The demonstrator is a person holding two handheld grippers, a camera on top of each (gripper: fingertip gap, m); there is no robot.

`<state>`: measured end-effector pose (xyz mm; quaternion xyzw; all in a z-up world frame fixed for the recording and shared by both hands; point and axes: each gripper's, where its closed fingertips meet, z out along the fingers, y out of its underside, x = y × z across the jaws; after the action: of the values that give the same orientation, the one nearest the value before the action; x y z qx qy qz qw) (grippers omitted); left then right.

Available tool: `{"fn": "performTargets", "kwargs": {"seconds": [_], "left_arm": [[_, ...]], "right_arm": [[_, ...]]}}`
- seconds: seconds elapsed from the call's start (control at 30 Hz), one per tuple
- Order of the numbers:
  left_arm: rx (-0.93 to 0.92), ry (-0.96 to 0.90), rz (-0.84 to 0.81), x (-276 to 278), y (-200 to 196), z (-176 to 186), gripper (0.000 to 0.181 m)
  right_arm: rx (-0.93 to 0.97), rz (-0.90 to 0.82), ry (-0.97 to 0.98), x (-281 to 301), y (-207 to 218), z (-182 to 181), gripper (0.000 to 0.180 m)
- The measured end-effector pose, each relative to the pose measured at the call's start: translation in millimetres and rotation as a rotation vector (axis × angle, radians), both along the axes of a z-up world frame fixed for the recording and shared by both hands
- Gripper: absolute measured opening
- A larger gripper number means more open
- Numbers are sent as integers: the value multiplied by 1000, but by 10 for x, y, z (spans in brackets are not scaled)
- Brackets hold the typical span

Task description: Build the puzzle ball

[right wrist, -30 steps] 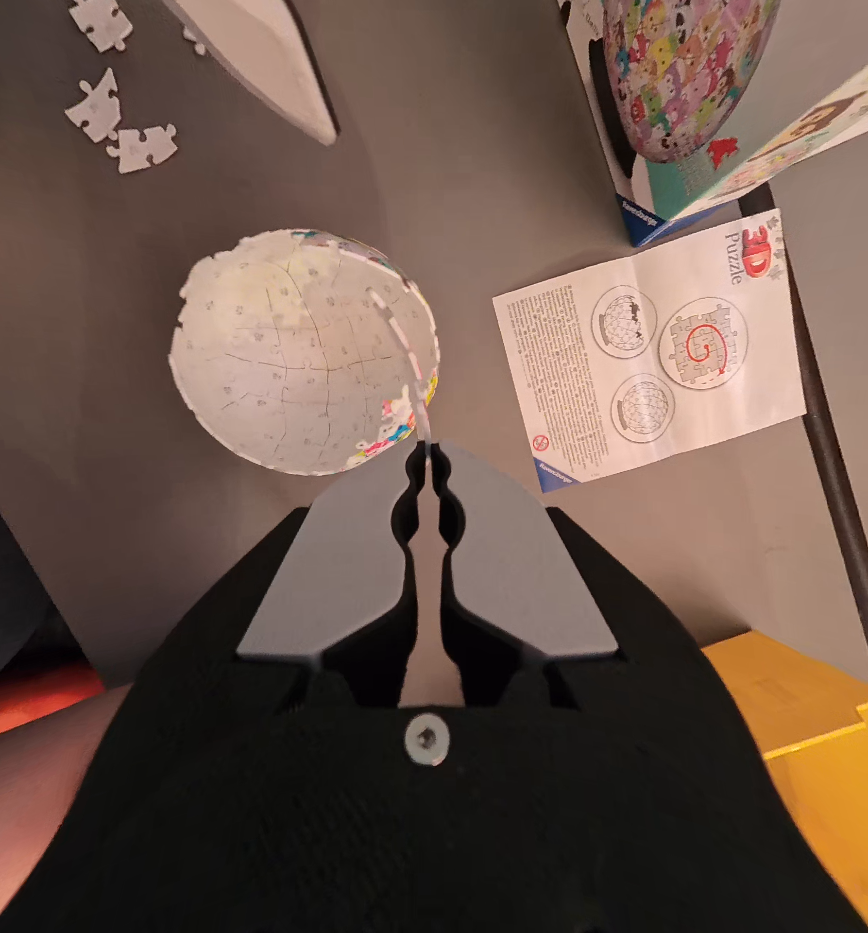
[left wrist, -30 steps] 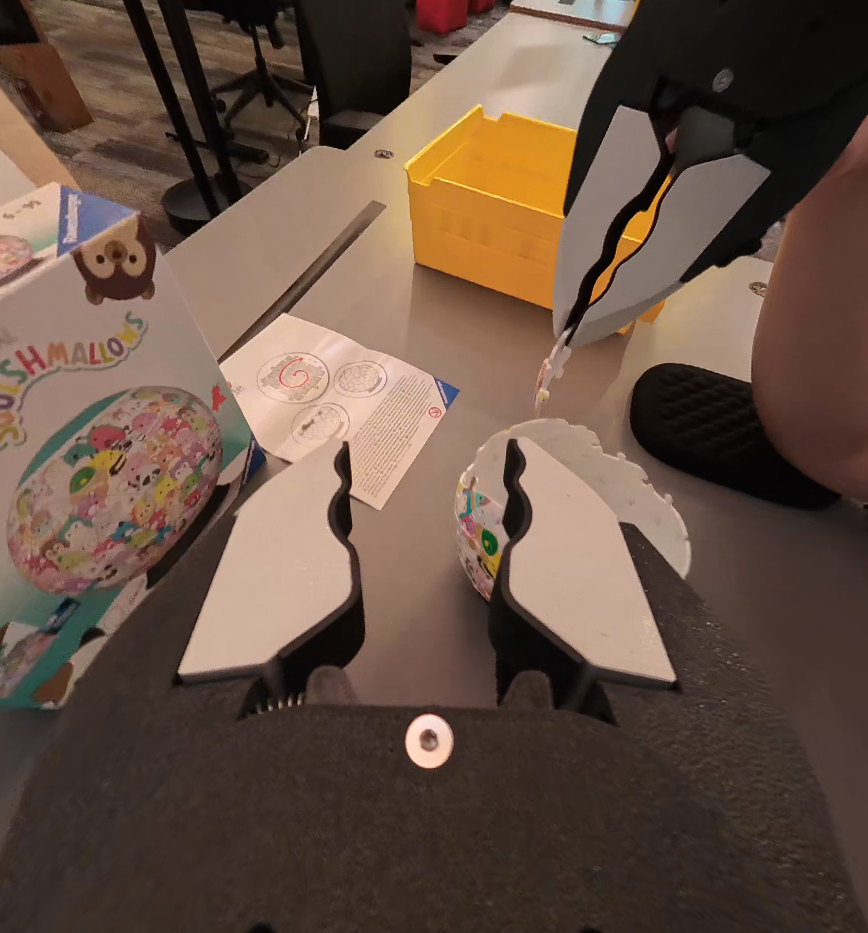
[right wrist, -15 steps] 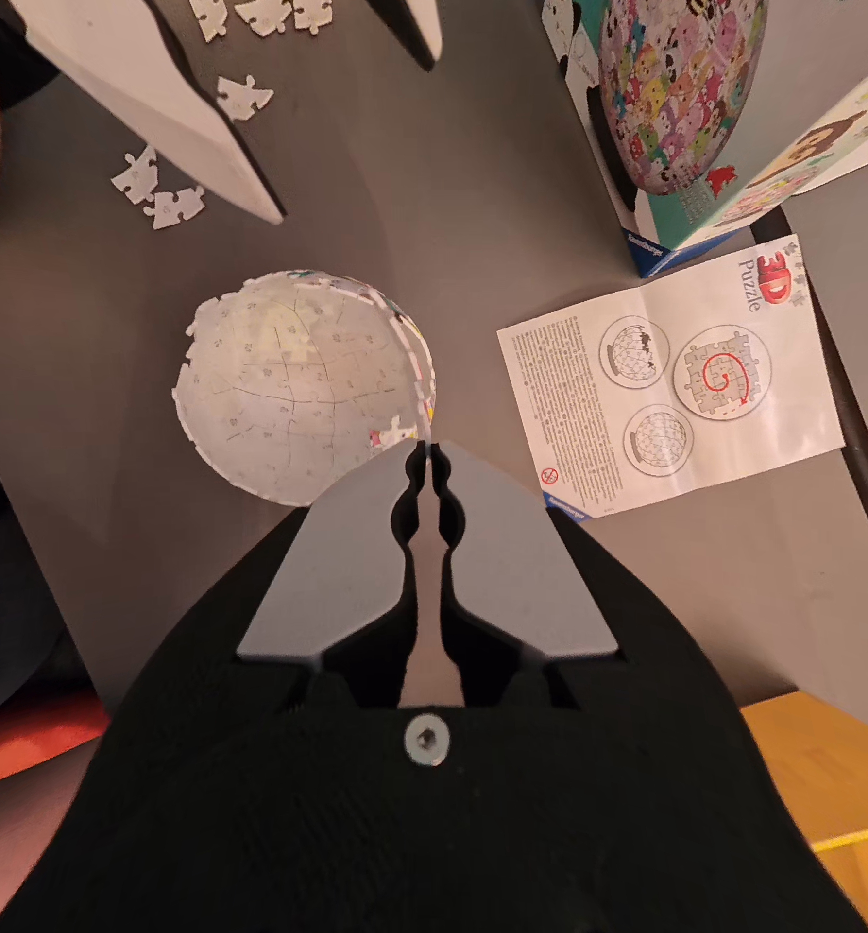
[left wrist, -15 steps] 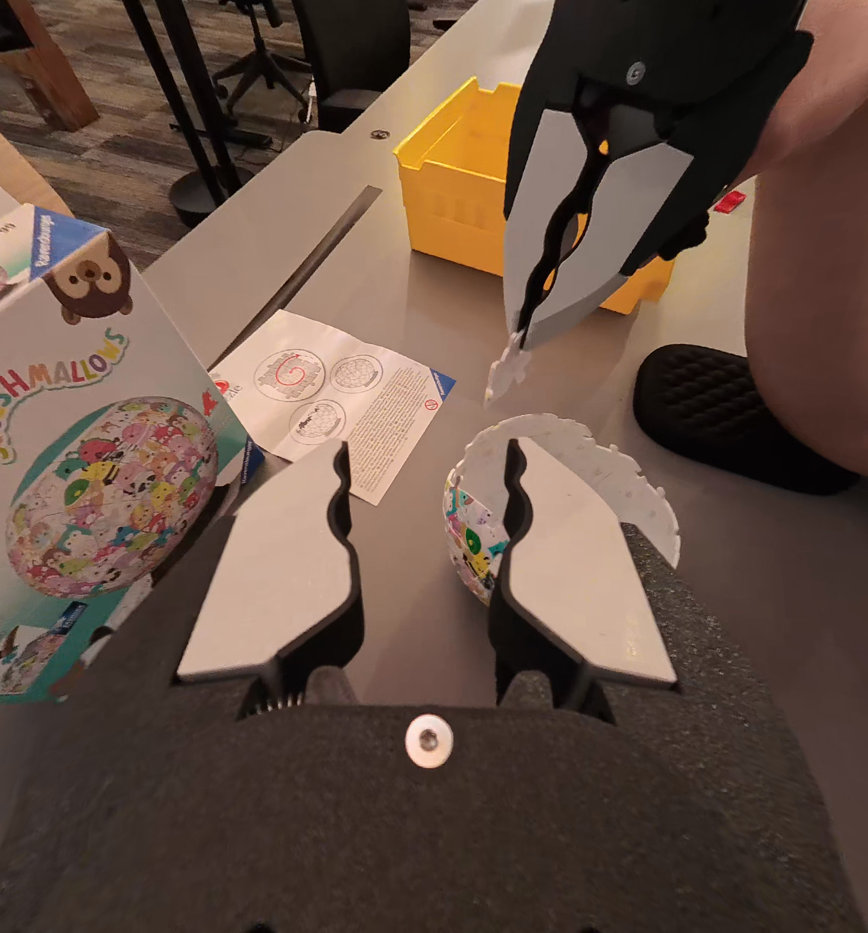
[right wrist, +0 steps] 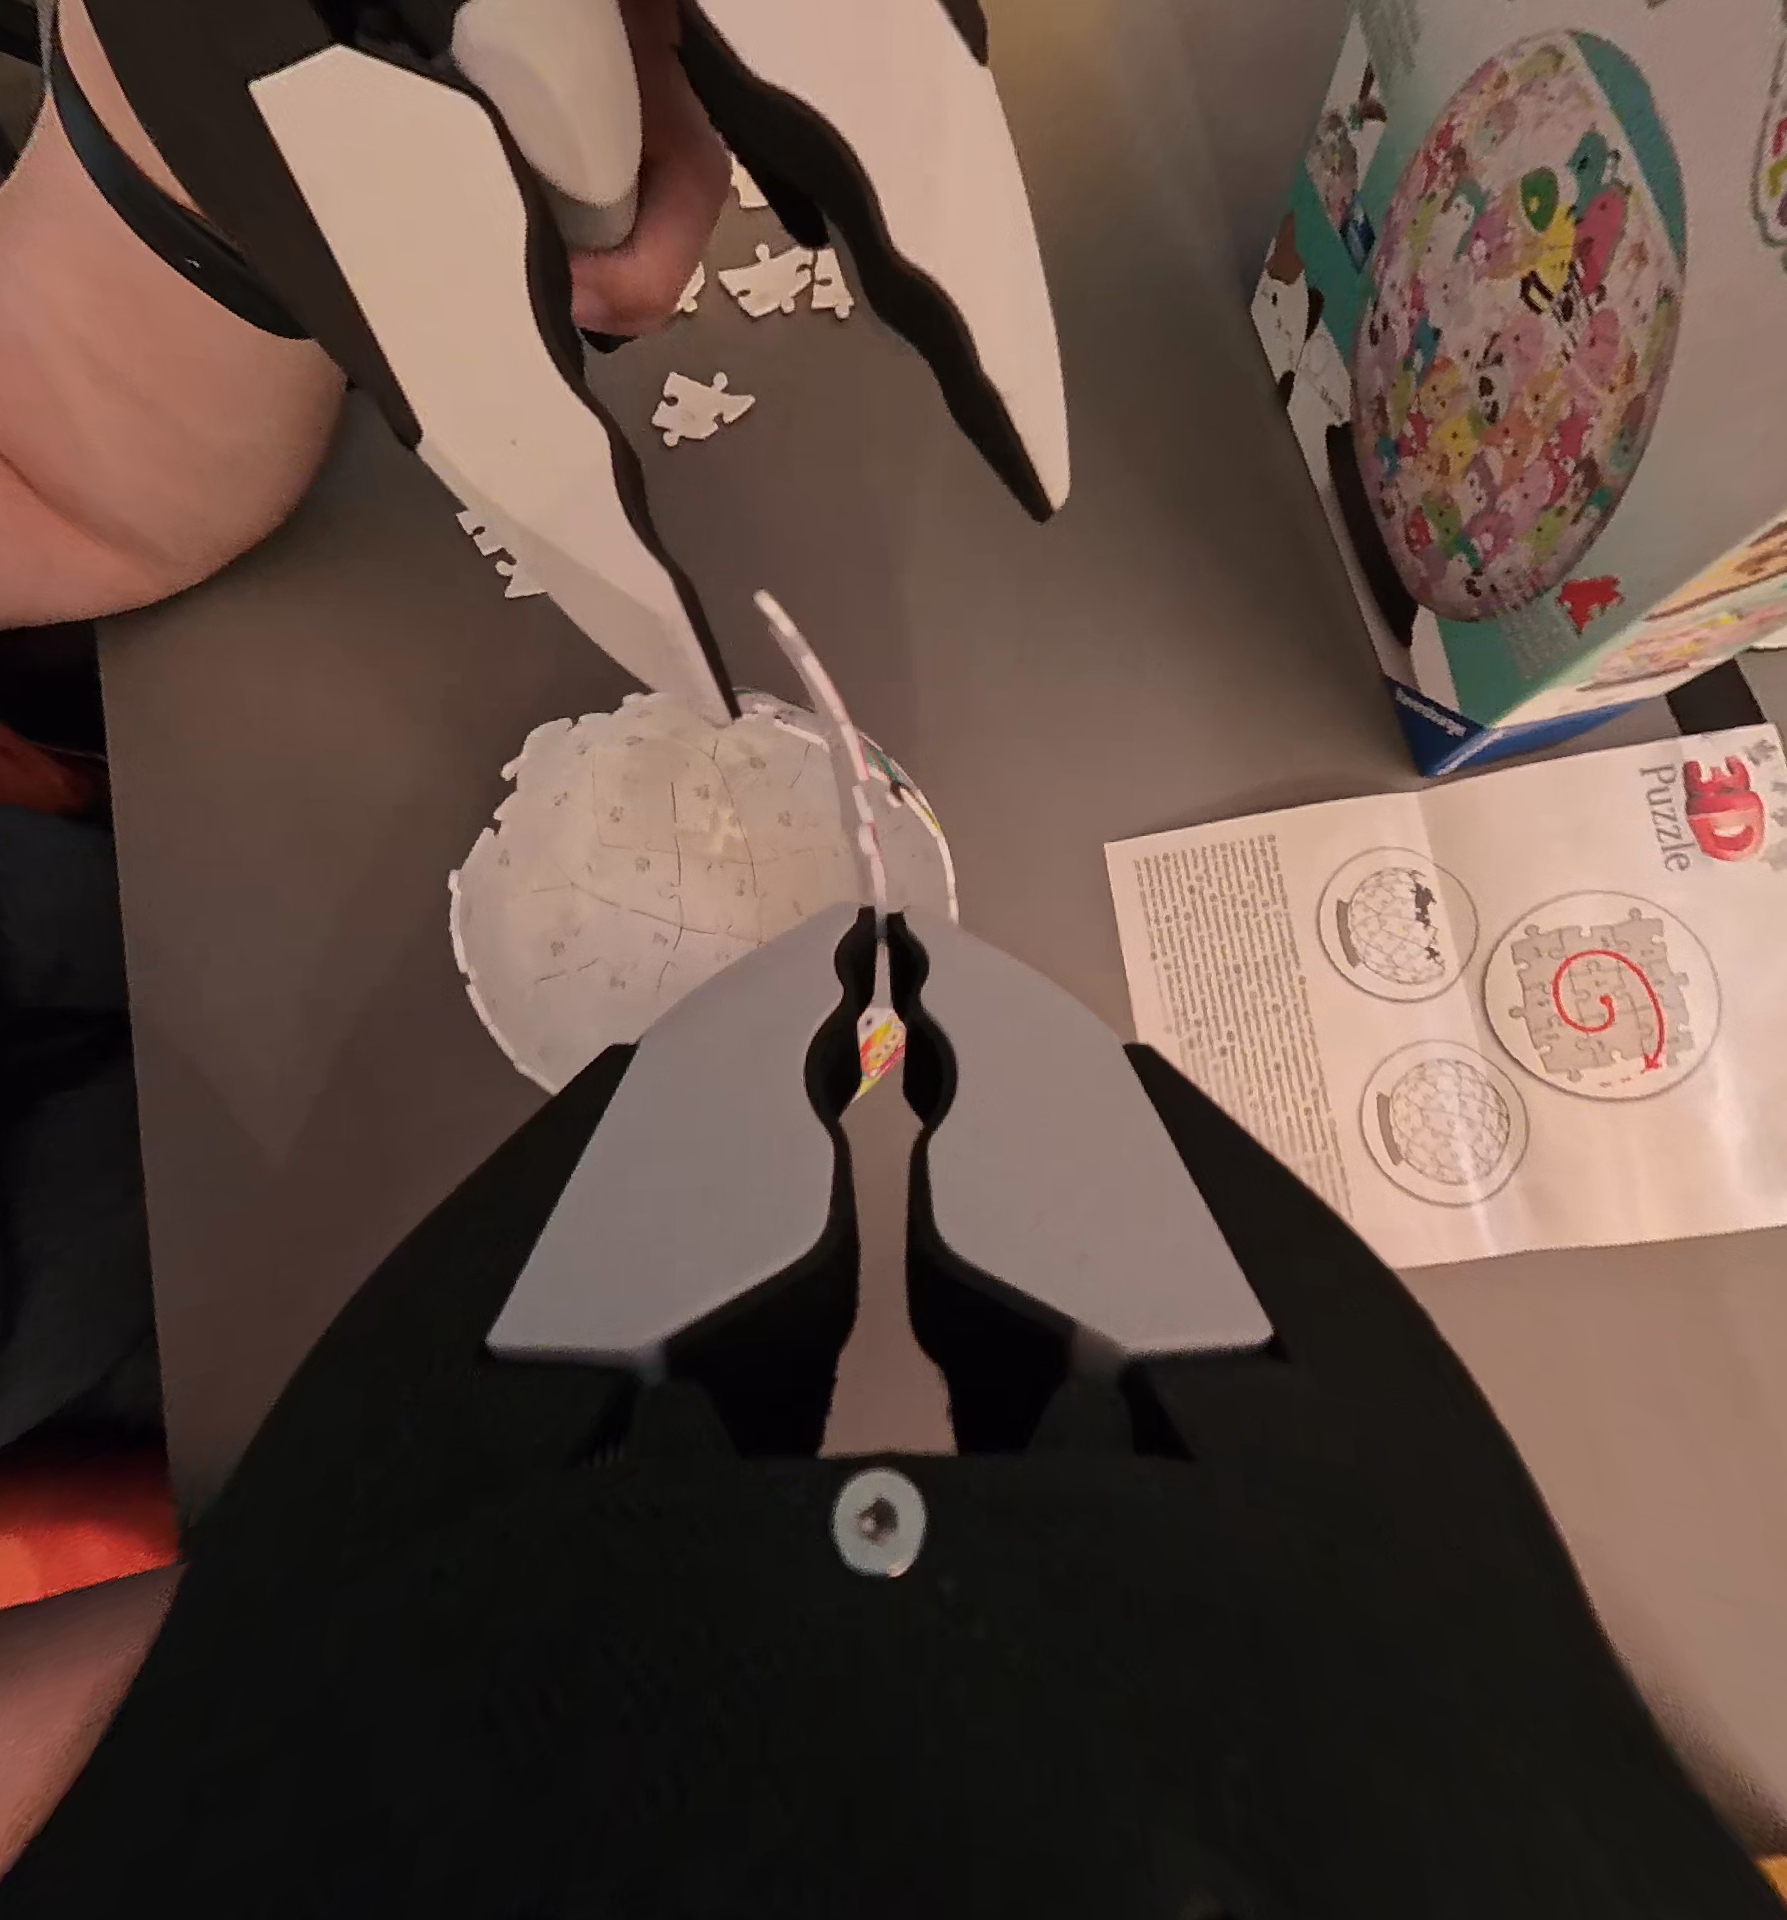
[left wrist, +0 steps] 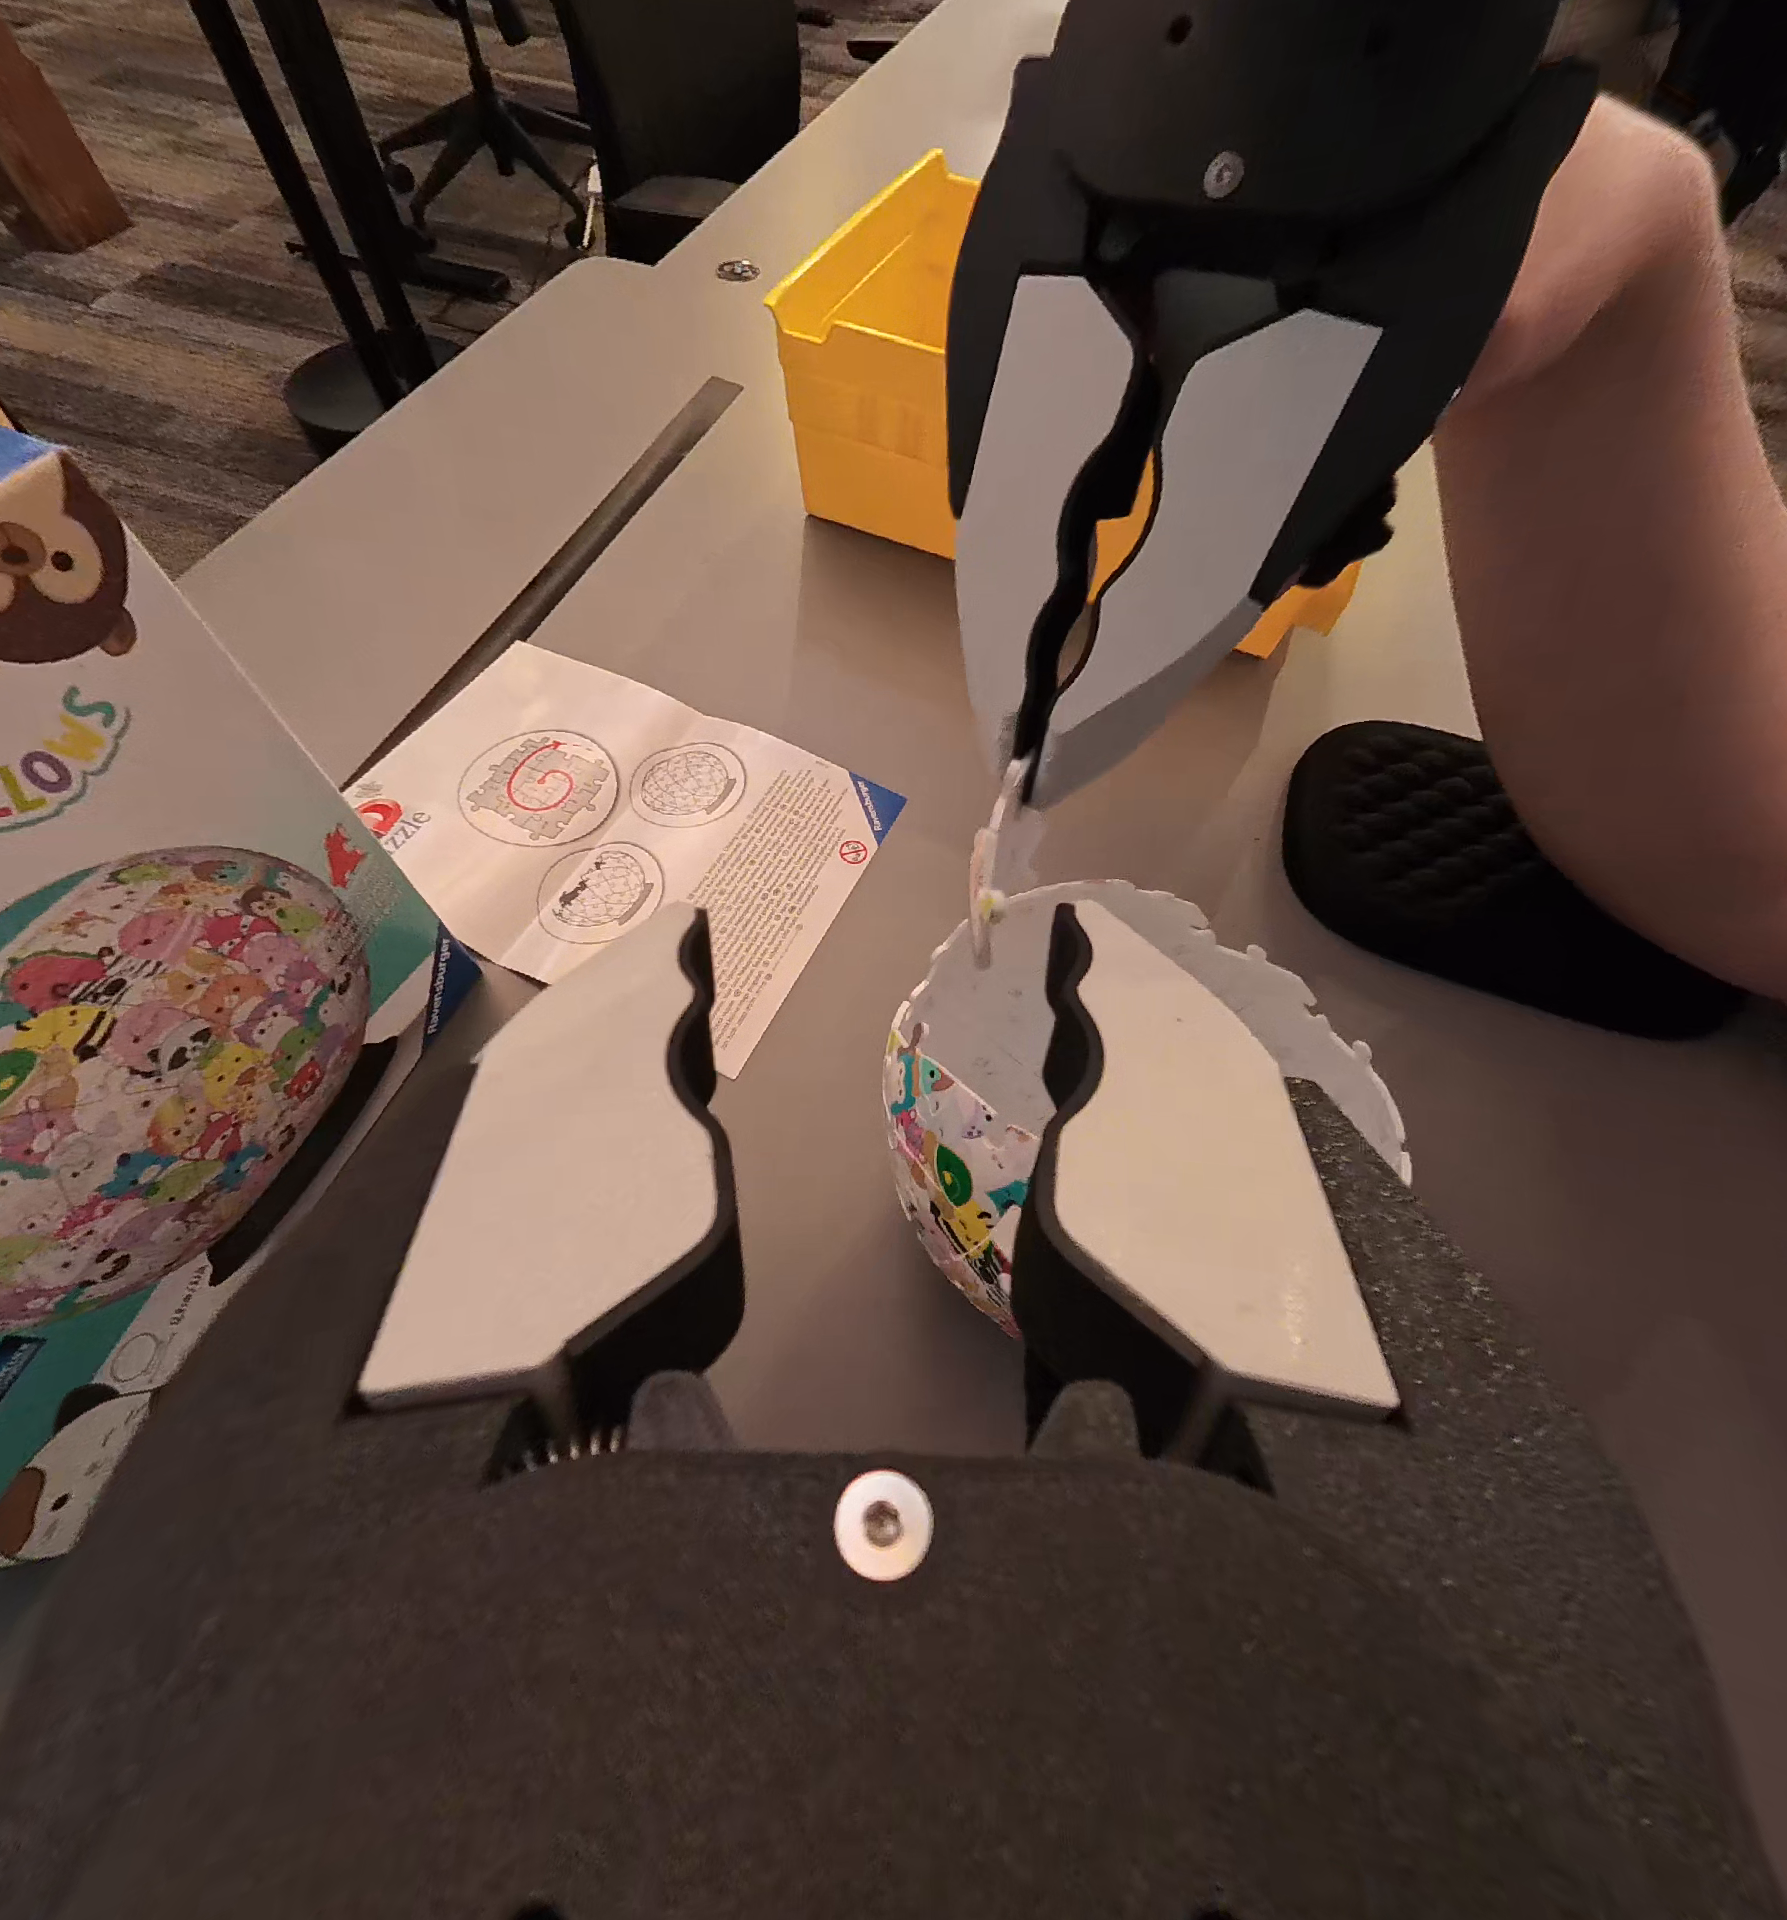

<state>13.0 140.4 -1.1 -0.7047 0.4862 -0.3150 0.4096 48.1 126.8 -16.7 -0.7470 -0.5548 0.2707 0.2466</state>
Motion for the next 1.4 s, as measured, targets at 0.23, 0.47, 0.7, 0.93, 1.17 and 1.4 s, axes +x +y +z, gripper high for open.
{"fn": "performTargets", "kwargs": {"seconds": [0.23, 0.47, 0.7, 0.93, 1.17, 1.4], "left_arm": [[-14, -12, 1, -81, 10, 39, 65], [-43, -70, -9, -170, 1, 122, 66], [-78, -69, -39, -95, -10, 23, 66], [-91, -47, -60, -1, -33, -76, 67], [-87, -30, -60, 9, -45, -92, 62], [-49, 53, -24, -7, -30, -158, 58]], "right_arm": [[11, 54, -12, -43, 34, -148, 3], [13, 162, 59, -124, 4, -218, 3], [70, 212, 36, -124, 45, -349, 3], [139, 273, 47, -153, 36, -369, 3], [121, 256, 93, -116, 70, -359, 3], [74, 213, 121, -88, 94, -350, 3]]}}
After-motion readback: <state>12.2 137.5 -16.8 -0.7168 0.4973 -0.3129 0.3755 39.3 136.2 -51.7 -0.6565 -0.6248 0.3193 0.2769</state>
